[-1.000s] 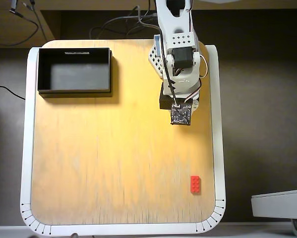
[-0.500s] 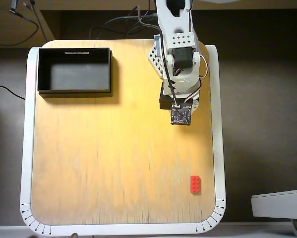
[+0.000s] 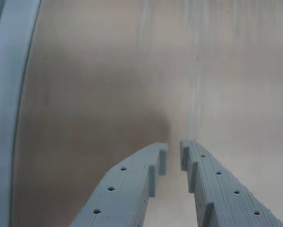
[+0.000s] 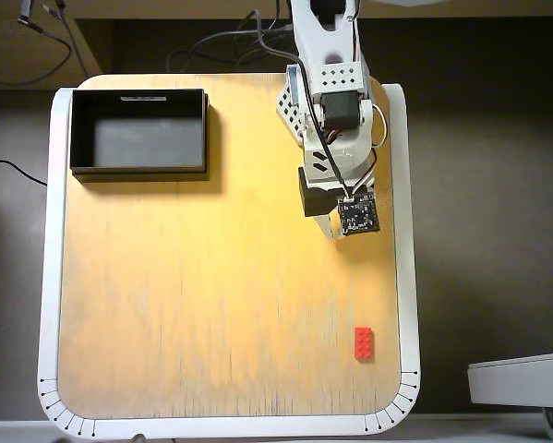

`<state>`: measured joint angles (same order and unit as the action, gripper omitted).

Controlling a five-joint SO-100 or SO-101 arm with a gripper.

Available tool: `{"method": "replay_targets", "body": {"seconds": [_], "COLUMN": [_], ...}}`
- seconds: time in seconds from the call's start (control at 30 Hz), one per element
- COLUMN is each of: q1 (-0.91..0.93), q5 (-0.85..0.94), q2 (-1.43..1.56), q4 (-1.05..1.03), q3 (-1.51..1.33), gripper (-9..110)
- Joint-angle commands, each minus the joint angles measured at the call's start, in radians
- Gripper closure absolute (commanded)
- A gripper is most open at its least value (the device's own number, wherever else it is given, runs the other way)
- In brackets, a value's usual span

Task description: Grasp a lego block and put it in the bin.

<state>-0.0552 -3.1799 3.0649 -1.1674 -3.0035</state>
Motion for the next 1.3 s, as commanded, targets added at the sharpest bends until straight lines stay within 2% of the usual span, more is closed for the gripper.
{"method": "replay_targets", "body": {"seconds": [0.0,0.3,0.57,0.73,1.1,1.27], "q1": [0.012,0.035,0.046,0.048,0.006,-0.026], "q5": [-0.002,0.055,0.086,0.127,0.241,0.314], "q2": [-0.147,-0.577,-0.821,-0.968,-1.227,-1.282], "q4": [0.038,0.038,0.077,0.192,0.193,0.193], "q3": [0.086,0.577,0.900,1.009,1.181,1.207], "gripper": [101,101,99,95,85,76]}}
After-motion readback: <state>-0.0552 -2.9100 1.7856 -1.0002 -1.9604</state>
